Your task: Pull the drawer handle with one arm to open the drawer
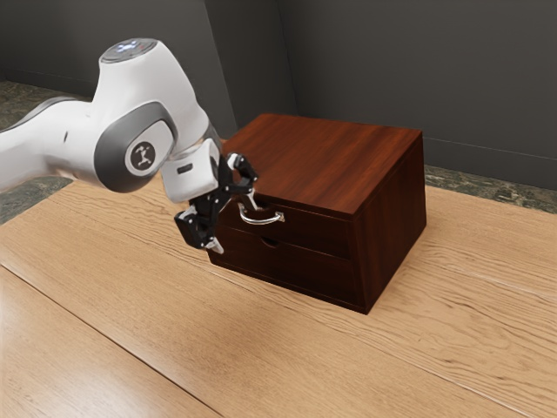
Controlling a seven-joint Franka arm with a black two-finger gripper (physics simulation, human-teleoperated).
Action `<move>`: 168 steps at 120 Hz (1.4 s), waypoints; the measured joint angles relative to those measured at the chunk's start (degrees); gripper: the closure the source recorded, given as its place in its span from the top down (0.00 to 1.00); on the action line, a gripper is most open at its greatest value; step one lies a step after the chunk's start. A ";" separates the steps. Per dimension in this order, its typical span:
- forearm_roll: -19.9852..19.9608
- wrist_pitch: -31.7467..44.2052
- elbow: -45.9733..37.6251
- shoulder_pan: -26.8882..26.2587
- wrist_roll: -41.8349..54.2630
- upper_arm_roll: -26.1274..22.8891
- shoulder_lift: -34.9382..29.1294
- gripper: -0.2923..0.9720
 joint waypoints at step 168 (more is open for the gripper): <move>-0.39 4.11 -0.67 0.14 0.96 0.22 1.94 0.40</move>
